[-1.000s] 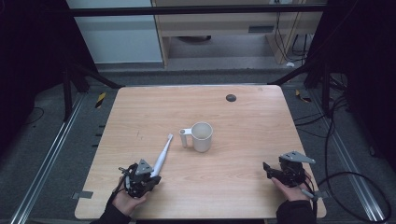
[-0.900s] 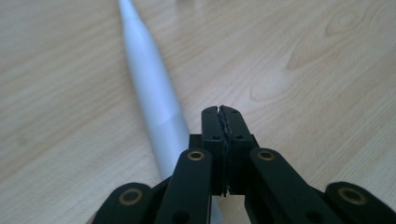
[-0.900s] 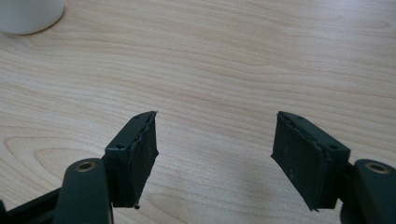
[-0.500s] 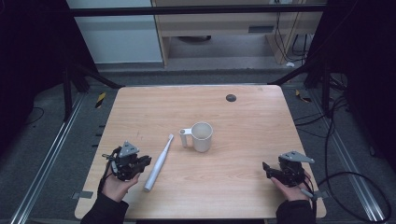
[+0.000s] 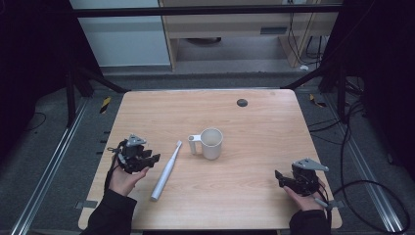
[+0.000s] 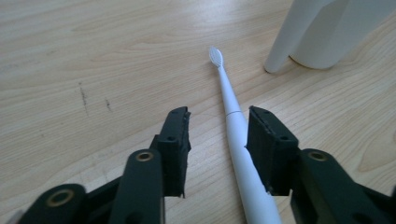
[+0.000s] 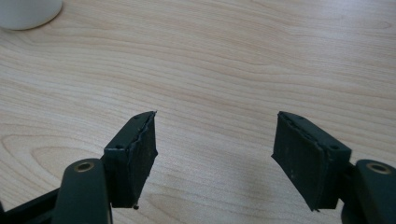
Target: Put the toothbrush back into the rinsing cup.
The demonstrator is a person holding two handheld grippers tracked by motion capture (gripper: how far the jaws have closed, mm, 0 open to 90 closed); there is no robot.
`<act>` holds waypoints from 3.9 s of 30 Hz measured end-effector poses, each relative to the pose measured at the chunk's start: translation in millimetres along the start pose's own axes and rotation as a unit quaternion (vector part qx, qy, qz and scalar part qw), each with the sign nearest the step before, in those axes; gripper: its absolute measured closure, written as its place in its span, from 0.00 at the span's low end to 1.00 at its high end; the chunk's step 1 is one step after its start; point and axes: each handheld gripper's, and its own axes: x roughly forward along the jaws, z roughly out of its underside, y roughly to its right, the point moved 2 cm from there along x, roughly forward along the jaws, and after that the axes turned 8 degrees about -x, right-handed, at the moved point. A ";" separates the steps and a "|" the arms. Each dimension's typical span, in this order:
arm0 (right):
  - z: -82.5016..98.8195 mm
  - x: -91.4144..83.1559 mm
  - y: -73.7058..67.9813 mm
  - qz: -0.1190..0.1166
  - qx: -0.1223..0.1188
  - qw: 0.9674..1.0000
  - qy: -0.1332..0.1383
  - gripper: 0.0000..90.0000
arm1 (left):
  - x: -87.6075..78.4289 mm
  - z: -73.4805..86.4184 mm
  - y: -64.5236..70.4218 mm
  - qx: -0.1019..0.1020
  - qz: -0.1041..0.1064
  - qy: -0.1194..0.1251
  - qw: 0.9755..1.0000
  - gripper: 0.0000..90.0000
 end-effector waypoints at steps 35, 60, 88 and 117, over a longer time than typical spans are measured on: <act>0.1 3.0 -1.3 -0.005 -0.008 1.000 -0.008 0.33 | 61.1 -16.1 21.0 0.039 -0.003 -0.131 0.991 0.65; 0.7 4.2 -2.0 -0.009 -0.008 1.000 -0.012 0.33 | 78.8 -0.3 22.8 0.027 0.008 -0.170 0.985 0.71; 1.1 4.4 -1.7 -0.010 -0.009 1.000 -0.015 0.33 | 48.0 -7.6 22.3 0.030 0.012 -0.140 0.990 0.75; 1.0 4.8 -1.6 -0.010 -0.006 1.000 -0.015 0.33 | -21.2 -58.1 30.5 0.030 0.016 0.093 0.995 0.75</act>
